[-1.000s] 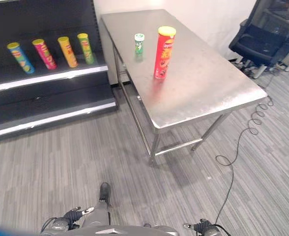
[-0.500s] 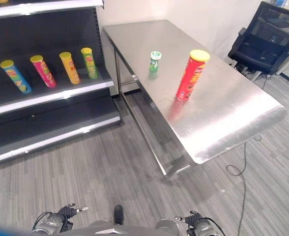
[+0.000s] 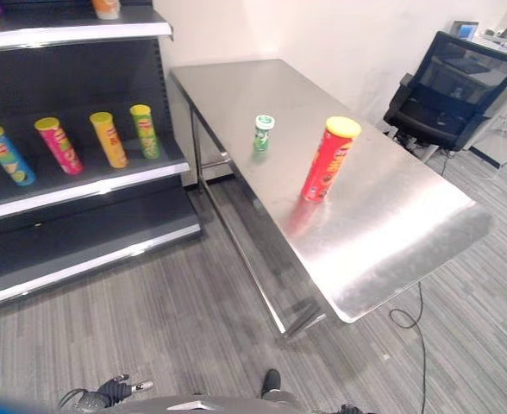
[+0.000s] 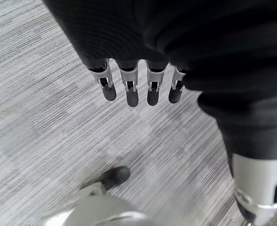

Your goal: Put the goods on the table back onto the shelves and tidy them up.

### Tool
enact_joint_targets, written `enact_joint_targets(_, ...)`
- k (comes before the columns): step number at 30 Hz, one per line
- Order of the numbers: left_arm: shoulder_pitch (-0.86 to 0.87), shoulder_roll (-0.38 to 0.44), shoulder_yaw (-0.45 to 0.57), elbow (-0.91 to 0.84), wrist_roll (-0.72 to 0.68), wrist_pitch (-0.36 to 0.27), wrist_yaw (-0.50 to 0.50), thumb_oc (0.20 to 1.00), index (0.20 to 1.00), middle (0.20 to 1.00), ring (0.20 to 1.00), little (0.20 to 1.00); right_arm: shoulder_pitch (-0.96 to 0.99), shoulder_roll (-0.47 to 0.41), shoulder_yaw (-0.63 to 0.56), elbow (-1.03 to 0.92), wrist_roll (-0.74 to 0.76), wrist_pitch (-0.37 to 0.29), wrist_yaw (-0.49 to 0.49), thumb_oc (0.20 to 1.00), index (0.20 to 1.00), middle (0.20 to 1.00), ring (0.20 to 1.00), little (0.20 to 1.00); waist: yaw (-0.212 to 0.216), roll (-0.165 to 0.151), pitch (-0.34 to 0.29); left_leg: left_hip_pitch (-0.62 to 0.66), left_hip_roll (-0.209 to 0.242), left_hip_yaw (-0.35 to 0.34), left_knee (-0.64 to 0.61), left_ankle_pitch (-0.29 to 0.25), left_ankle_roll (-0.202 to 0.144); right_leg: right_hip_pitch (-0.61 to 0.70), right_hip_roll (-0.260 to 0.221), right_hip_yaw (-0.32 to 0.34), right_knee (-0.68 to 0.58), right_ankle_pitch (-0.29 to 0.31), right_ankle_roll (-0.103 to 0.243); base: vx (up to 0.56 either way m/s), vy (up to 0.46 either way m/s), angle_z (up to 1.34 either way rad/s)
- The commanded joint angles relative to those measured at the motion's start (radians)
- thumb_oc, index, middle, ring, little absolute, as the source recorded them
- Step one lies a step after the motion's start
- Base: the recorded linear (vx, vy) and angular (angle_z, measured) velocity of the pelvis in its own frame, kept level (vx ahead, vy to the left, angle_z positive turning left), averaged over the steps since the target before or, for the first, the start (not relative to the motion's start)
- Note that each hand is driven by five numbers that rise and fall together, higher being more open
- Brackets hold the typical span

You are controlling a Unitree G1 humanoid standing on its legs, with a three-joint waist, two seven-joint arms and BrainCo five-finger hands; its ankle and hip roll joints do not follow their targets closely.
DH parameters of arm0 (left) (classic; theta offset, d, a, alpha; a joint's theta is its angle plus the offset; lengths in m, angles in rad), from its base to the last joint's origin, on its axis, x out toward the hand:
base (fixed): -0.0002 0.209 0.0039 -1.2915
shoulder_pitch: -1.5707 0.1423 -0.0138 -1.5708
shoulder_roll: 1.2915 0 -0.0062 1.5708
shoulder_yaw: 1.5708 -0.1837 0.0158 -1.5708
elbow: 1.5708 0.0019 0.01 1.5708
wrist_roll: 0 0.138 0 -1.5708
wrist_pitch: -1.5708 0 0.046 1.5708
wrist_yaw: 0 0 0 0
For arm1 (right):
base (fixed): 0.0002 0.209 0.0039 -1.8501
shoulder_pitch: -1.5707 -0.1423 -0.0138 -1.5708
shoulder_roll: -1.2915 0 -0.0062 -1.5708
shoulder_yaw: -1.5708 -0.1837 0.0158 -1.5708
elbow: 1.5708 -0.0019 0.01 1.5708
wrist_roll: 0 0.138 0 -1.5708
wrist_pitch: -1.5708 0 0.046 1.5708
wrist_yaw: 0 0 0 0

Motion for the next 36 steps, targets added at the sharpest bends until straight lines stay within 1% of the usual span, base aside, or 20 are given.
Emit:
enact_joint_targets(1,-0.088,0.004,0.014,0.026,0.037,-0.011,-0.001,1.0,1.0,1.0,1.0,1.0,-0.056,-0.072,-0.02,0.085,-0.029,0.018,-0.002,1.0,1.0,1.0,1.0,1.0,-0.008,0.04,0.027,-0.037,0.079,0.05,0.016,0.015,-0.081,0.074,0.012,0.039,0.011,-0.127,0.06,0.04,-0.018,-0.01)
enact_joint_targets(3,-0.086,0.008,0.018,0.029,0.04,-0.011,-0.002,1.0,1.0,1.0,1.0,1.0,-0.045,-0.081,-0.036,0.099,-0.03,0.022,-0.001,1.0,1.0,1.0,1.0,1.0,-0.011,0.04,0.024,-0.033,0.081,0.052,0.016,0.012,-0.083,0.077,0.013,0.04,0.011,-0.13,0.06,0.05,-0.02,-0.08)
enact_joint_targets(6,-0.084,0.018,0.03,0.045,0.047,-0.009,-0.011,1.0,1.0,1.0,1.0,1.0,-0.004,-0.127,-0.139,0.167,0.021,0.031,-0.001,1.0,1.0,1.0,1.0,1.0,-0.025,0.037,0.015,-0.023,0.089,0.062,0.016,0.005,-0.088,0.086,0.018,0.048,0.011,-0.136,0.059,0.06,-0.02,-0.06)
enact_joint_targets(7,-0.084,0.018,0.03,0.045,0.047,-0.009,-0.011,1.0,1.0,1.0,1.0,1.0,-0.004,-0.127,-0.139,0.167,0.021,0.031,-0.001,1.0,1.0,1.0,1.0,1.0,-0.025,0.037,0.015,-0.022,0.089,0.062,0.016,0.005,-0.088,0.086,0.018,0.048,0.011,-0.136,0.059,0.05,-0.008,0.0)
enact_joint_targets(10,-0.083,0.024,0.042,0.059,0.044,-0.007,-0.023,1.0,1.0,1.0,1.0,1.0,0.024,-0.237,-0.302,0.244,0.141,0.036,-0.009,1.0,1.0,1.0,1.0,1.0,-0.044,0.035,0.006,-0.014,0.096,0.075,0.016,-0.003,-0.092,0.09,0.02,0.056,0.011,-0.138,0.063,0.05,-0.001,-0.04)
enact_joint_targets(13,-0.084,0.022,0.04,0.053,0.045,-0.01,-0.022,1.0,1.0,1.0,1.0,1.0,0.031,-0.397,-0.461,0.238,0.242,0.022,-0.039,1.0,1.0,1.0,1.0,1.0,-0.059,0.038,0.004,-0.003,0.097,0.085,0.016,-0.012,-0.096,0.097,0.022,0.064,0.011,-0.14,0.068,0.03,0.015,-0.07)
enact_joint_targets(14,-0.085,0.022,0.04,0.053,0.045,-0.01,-0.022,1.0,1.0,1.0,1.0,1.0,0.031,-0.397,-0.462,0.237,0.242,0.022,-0.039,1.0,1.0,1.0,1.0,1.0,-0.058,0.038,0.002,-0.006,0.096,0.085,0.016,-0.01,-0.095,0.094,0.021,0.064,0.011,-0.138,0.067,0.03,0.03,-0.16)
enact_joint_targets(15,-0.074,0.014,0.05,0.035,0.038,-0.012,-0.009,1.0,1.0,1.0,1.0,1.0,0.054,-0.487,-0.569,0.124,0.278,-0.007,-0.104,1.0,1.0,1.0,1.0,1.0,-0.073,0.041,0.003,0.0,0.098,0.09,0.016,-0.016,-0.096,0.096,0.023,0.071,0.011,-0.139,0.072,0.02,0.033,-0.16)
enact_joint_targets(16,-0.068,0.008,0.057,0.031,0.035,-0.012,-0.004,1.0,1.0,1.0,1.0,1.0,0.066,-0.521,-0.626,0.03,0.282,-0.026,-0.139,1.0,1.0,1.0,1.0,1.0,-0.08,0.043,0.002,-0.001,0.097,0.092,0.016,-0.018,-0.096,0.095,0.023,0.075,0.011,-0.14,0.074,0.01,0.033,-0.12)
enact_joint_targets(17,-0.069,0.008,0.055,0.031,0.035,-0.012,-0.004,1.0,1.0,1.0,1.0,1.0,0.07,-0.52,-0.63,0.026,0.281,-0.024,-0.14,1.0,1.0,1.0,1.0,1.0,-0.078,0.043,-0.001,-0.005,0.096,0.091,0.016,-0.015,-0.095,0.09,0.023,0.075,0.011,-0.137,0.073,0.01,0.028,-0.08)
enact_joint_targets(18,-0.061,0.002,0.065,0.027,0.031,-0.012,0.002,1.0,1.0,1.0,1.0,1.0,0.091,-0.566,-0.691,-0.096,0.271,-0.047,-0.186,1.0,1.0,1.0,1.0,1.0,-0.09,0.045,0.0,0.0,0.096,0.095,0.016,-0.021,-0.095,0.093,0.023,0.08,0.011,-0.139,0.076,0.0,0.043,-0.12)
enact_joint_targets(19,-0.047,-0.007,0.074,0.016,0.035,-0.012,0.011,1.0,1.0,1.0,1.0,1.0,0.118,-0.621,-0.763,-0.332,0.2,-0.072,-0.272,1.0,1.0,1.0,1.0,1.0,-0.098,0.052,-0.002,0.002,0.096,0.1,0.016,-0.027,-0.094,0.09,0.022,0.085,0.011,-0.139,0.078,0.01,0.052,-0.12)
enact_joint_targets(21,-0.039,-0.014,0.075,0.003,0.04,-0.013,0.021,1.0,1.0,1.0,1.0,1.0,0.118,-0.645,-0.81,-0.509,0.148,-0.096,-0.332,1.0,1.0,1.0,1.0,1.0,-0.1,0.058,-0.004,0.004,0.096,0.104,0.016,-0.031,-0.093,0.089,0.023,0.089,0.012,-0.141,0.078,0.0,0.032,-0.14)
enact_joint_targets(22,-0.04,-0.014,0.075,0.003,0.041,-0.013,0.021,1.0,1.0,1.0,1.0,1.0,0.12,-0.643,-0.812,-0.512,0.147,-0.094,-0.333,1.0,1.0,1.0,1.0,1.0,-0.1,0.057,-0.004,0.001,0.095,0.104,0.016,-0.027,-0.092,0.086,0.022,0.089,0.011,-0.138,0.078,-0.01,0.014,-0.17)
enact_joint_targets(24,-0.032,-0.015,0.066,-0.011,0.041,-0.013,0.024,1.0,1.0,1.0,1.0,1.0,0.051,-0.698,-0.798,-0.671,0.11,-0.128,-0.364,1.0,1.0,1.0,1.0,1.0,-0.089,0.061,-0.005,0.009,0.098,0.108,0.016,-0.032,-0.093,0.088,0.023,0.092,0.014,-0.141,0.077,-0.01,0.001,-0.1)
enact_joint_targets(26,-0.027,-0.012,0.06,-0.029,0.044,-0.013,0.021,1.0,1.0,1.0,1.0,1.0,0.002,-0.711,-0.762,-0.785,0.097,-0.154,-0.339,1.0,1.0,1.0,1.0,1.0,-0.081,0.059,-0.005,0.01,0.101,0.111,0.016,-0.031,-0.094,0.089,0.023,0.09,0.015,-0.141,0.076,0.0,0.0,0.0)
enact_joint_targets(28,-0.025,-0.011,0.058,-0.037,0.045,-0.013,0.015,1.0,1.0,1.0,1.0,1.0,-0.02,-0.723,-0.747,-0.822,0.092,-0.16,-0.33,1.0,1.0,1.0,1.0,1.0,-0.079,0.056,-0.008,0.005,0.101,0.11,0.016,-0.026,-0.093,0.086,0.021,0.087,0.013,-0.138,0.075,0.0,-0.007,0.02)
enact_joint_targets(32,-0.012,0.001,0.036,-0.055,0.045,-0.016,0.003,1.0,1.0,1.0,1.0,1.0,-0.193,-0.775,-0.585,-0.91,0.128,-0.21,-0.256,1.0,1.0,1.0,1.0,1.0,-0.049,0.047,-0.012,0.006,0.108,0.107,0.016,-0.019,-0.101,0.093,0.024,0.072,0.013,-0.141,0.071,-0.01,-0.018,0.03)
enact_joint_targets(35,-0.009,0.003,0.028,-0.047,0.051,-0.016,0.003,1.0,1.0,1.0,1.0,1.0,-0.298,-0.804,-0.458,-0.928,0.129,-0.217,-0.203,1.0,1.0,1.0,1.0,1.0,-0.028,0.038,-0.013,0.006,0.112,0.105,0.016,-0.013,-0.108,0.099,0.025,0.056,0.014,-0.143,0.067,-0.01,-0.032,0.12)
enact_joint_targets(36,0.0,0.005,0.018,-0.055,0.049,-0.017,0.001,1.0,1.0,1.0,1.0,1.0,-0.351,-0.824,-0.399,-0.931,0.126,-0.213,-0.182,1.0,1.0,1.0,1.0,1.0,-0.008,0.032,-0.015,0.008,0.116,0.104,0.016,-0.01,-0.112,0.106,0.025,0.043,0.014,-0.146,0.065,0.0,-0.039,0.24)
